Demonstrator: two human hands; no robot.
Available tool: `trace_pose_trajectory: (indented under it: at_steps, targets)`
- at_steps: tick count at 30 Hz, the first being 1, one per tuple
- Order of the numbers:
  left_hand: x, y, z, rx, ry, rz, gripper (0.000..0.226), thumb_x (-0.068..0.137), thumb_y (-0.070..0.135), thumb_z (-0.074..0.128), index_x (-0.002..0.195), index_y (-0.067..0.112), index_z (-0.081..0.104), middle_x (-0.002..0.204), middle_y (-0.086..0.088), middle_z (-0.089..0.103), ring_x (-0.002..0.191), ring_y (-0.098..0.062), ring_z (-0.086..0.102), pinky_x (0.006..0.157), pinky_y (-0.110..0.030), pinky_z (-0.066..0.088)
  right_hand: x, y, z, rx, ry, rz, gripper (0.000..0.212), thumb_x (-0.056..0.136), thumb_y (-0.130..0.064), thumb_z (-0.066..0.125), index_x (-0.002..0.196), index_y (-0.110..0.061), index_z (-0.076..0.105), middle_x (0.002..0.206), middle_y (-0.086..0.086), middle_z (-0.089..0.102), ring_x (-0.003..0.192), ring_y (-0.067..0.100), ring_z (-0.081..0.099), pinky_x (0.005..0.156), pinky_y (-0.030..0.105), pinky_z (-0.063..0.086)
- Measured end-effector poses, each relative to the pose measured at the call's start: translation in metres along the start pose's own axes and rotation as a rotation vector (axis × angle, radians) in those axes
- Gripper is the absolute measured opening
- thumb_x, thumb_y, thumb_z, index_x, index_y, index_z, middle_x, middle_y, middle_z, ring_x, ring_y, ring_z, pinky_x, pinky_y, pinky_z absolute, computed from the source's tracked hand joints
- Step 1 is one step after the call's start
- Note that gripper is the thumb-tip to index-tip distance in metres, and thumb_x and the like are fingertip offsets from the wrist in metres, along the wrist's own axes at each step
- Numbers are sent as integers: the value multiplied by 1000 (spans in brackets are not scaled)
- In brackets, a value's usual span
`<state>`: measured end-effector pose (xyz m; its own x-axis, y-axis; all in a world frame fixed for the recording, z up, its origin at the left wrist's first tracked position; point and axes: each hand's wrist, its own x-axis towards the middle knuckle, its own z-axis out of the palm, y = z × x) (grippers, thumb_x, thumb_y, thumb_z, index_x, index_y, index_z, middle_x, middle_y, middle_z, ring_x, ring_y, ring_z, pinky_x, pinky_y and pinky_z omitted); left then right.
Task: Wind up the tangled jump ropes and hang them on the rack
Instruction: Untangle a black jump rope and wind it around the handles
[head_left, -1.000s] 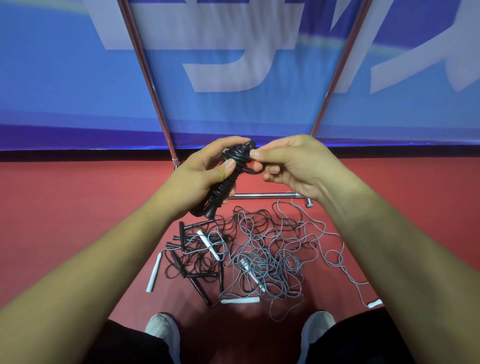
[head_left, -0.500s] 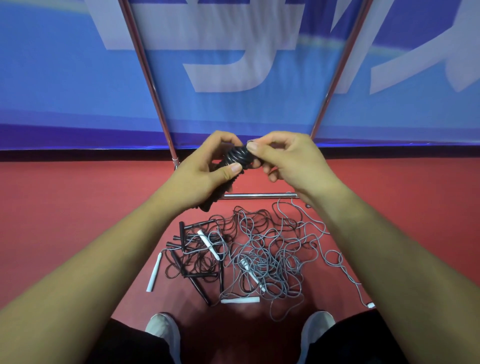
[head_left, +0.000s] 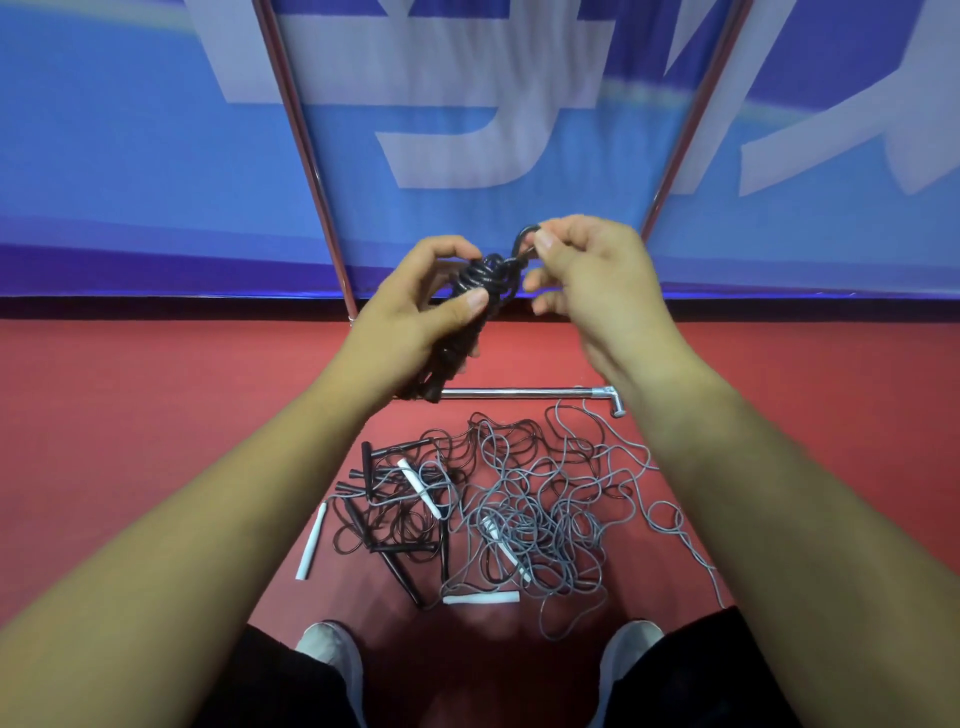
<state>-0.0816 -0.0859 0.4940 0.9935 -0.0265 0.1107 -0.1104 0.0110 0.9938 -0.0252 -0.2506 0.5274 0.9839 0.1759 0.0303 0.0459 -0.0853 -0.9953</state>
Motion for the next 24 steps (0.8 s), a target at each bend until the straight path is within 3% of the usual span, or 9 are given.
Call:
trace_pose_trajectory:
  at_steps: [4, 7, 12, 18, 24]
  targets:
    - [2, 12, 2, -165, 13, 6, 31, 90, 15, 63, 117, 20, 49, 108, -13, 59, 62, -31, 62, 55, -36, 52, 4, -21, 2, 98, -2, -40, 20, 100, -5, 51, 85, -14, 60, 83, 2, 66, 58, 10, 62, 53, 24, 48]
    - [4, 27, -2, -79, 31, 27, 32, 90, 17, 65, 118, 26, 51, 113, -6, 59, 70, -29, 69, 61, -37, 56, 14, -43, 3, 33, -57, -84, 20, 99, -6, 54, 83, -12, 64, 83, 5, 67, 63, 15, 63, 57, 26, 50]
    - [22, 88, -7, 67, 53, 64, 32, 96, 15, 66, 120, 29, 51, 110, -18, 61, 75, -27, 70, 70, -46, 59, 36, -101, 5, -17, -79, -175, 19, 98, -4, 53, 84, -6, 65, 79, 5, 65, 61, 15, 59, 55, 24, 49]
    - [58, 158, -16, 169, 132, 139, 35, 96, 18, 67, 125, 21, 50, 107, -6, 61, 77, -28, 71, 62, -36, 59, 63, -181, 1, 20, -134, -246, 9, 93, 1, 59, 89, -3, 66, 79, 10, 66, 63, 18, 63, 63, 27, 55]
    - [105, 198, -32, 156, 211, 182, 33, 95, 18, 68, 125, 17, 56, 105, -5, 65, 78, -14, 66, 61, -23, 54, 106, -245, 6, -121, -60, -337, 12, 93, 2, 59, 90, -7, 67, 73, 4, 67, 54, 10, 59, 49, 20, 49]
